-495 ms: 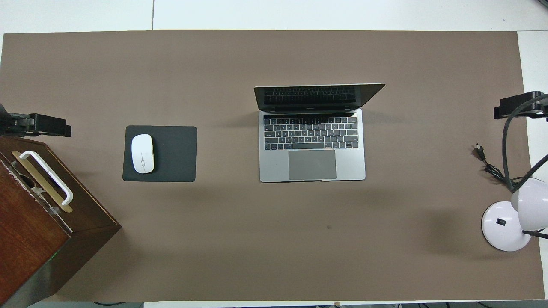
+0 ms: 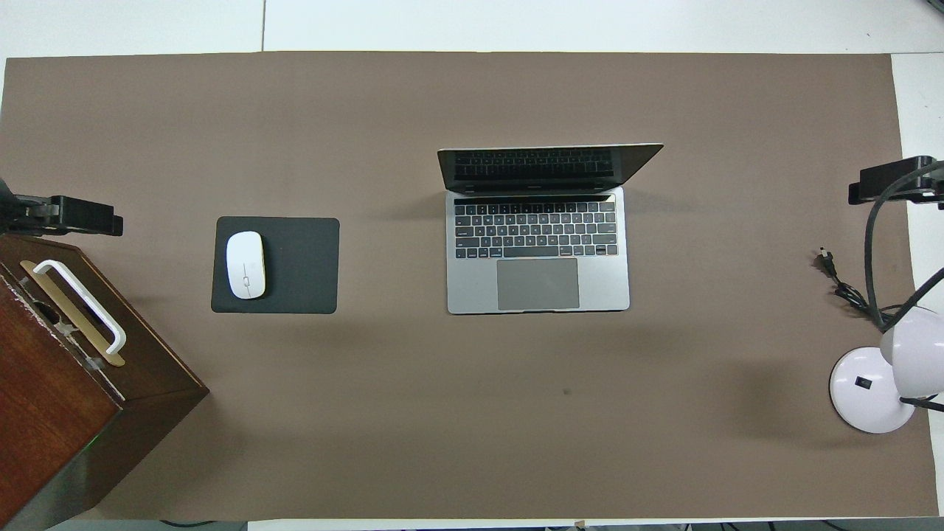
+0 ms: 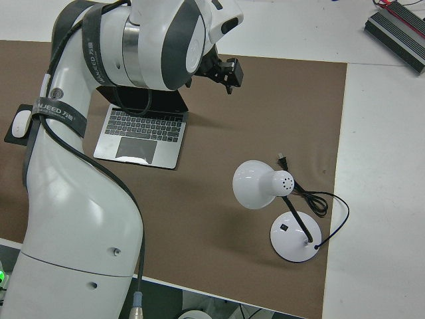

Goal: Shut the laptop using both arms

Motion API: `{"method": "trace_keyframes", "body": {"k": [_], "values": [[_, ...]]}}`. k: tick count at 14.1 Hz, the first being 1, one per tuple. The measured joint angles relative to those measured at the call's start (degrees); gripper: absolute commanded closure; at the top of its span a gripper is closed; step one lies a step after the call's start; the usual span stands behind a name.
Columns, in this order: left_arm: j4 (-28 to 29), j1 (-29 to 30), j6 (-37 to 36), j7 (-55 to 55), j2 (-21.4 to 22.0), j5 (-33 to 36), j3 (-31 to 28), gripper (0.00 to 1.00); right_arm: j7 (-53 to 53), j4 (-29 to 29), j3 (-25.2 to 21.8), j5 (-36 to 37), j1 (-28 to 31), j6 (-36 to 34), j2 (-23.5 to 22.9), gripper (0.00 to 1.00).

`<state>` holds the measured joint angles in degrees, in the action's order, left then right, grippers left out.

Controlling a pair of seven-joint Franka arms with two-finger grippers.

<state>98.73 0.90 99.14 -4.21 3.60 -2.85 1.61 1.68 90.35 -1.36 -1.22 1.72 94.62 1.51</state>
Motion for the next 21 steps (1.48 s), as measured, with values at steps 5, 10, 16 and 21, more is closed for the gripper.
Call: {"method": "trace_keyframes", "body": {"k": [5,10,16,21], "values": [[0.1,0.0,0.0,0.0,0.0,0.0,0.0,0.0,0.0,-6.8,-2.6,-0.7,-3.3,1.4,-4.5,0.0],[0.1,-0.2,0.0,0.0,0.0,0.0,0.0,0.0,0.0,-14.9,-4.7,-1.9,-7.6,12.6,-13.6,0.05],[0.1,-1.0,0.0,0.0,0.0,0.0,0.3,0.0,2.4,-20.0,-4.5,-2.0,-10.9,27.5,-23.8,0.43],[0.1,-1.4,0.5,0.3,0.0,0.0,0.3,1.0,6.8,-20.8,-4.5,-1.7,-14.0,34.0,-28.4,1.0]]}}
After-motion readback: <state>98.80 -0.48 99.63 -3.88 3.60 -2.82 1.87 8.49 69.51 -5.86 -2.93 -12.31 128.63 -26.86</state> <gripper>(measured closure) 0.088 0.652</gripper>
